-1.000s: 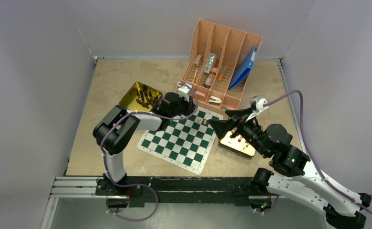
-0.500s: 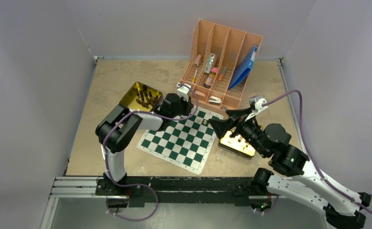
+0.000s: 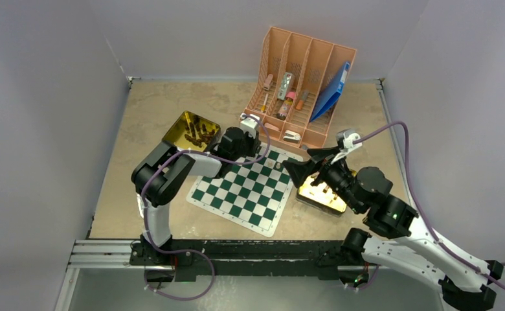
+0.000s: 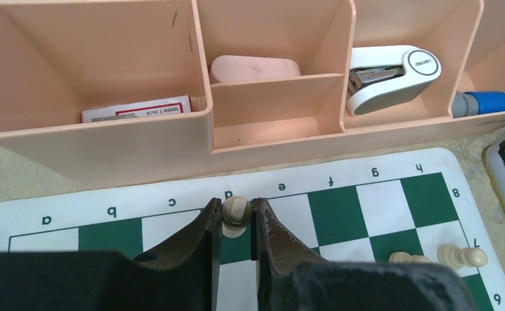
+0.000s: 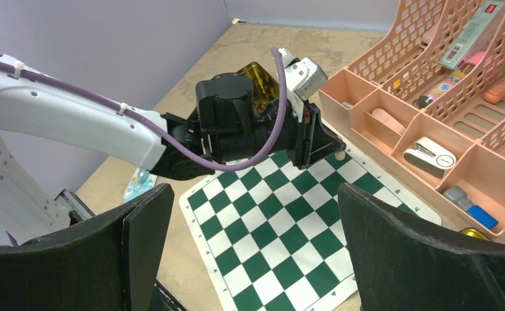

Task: Set up the chess pieces on the board
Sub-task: Place the chess piece on the chessboard.

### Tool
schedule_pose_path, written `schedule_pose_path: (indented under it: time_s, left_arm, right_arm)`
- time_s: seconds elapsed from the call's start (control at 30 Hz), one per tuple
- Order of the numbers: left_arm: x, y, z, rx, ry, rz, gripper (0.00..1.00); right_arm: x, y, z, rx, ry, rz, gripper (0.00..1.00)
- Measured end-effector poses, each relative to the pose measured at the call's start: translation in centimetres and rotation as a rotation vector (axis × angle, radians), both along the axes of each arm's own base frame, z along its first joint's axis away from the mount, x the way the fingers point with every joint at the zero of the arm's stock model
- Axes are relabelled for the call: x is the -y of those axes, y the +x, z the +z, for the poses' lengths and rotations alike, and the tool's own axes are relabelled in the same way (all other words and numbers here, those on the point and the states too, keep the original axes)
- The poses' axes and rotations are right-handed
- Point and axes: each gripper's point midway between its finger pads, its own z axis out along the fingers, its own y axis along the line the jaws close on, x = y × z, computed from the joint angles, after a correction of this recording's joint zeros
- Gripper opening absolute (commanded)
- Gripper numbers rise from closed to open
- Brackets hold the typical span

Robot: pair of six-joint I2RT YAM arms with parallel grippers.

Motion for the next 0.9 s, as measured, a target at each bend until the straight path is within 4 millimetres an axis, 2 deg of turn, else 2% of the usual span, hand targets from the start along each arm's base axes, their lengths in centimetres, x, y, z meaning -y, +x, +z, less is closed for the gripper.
schedule_pose_path:
  time_s: [0.3, 0.9]
  left_arm:
    - [-0.07, -0.04, -0.14, -0.003, 0.009, -0.002, 0.0]
    - [-0.02, 0.03, -0.2, -0.017, 0.02, -0.001, 0.0]
  right_arm:
    - [-0.21, 0.33, -0.81, -0.01, -0.027, -0.006, 0.99]
    - [-0.23, 0.38, -1.09, -0.009, -0.035, -0.007, 0.99]
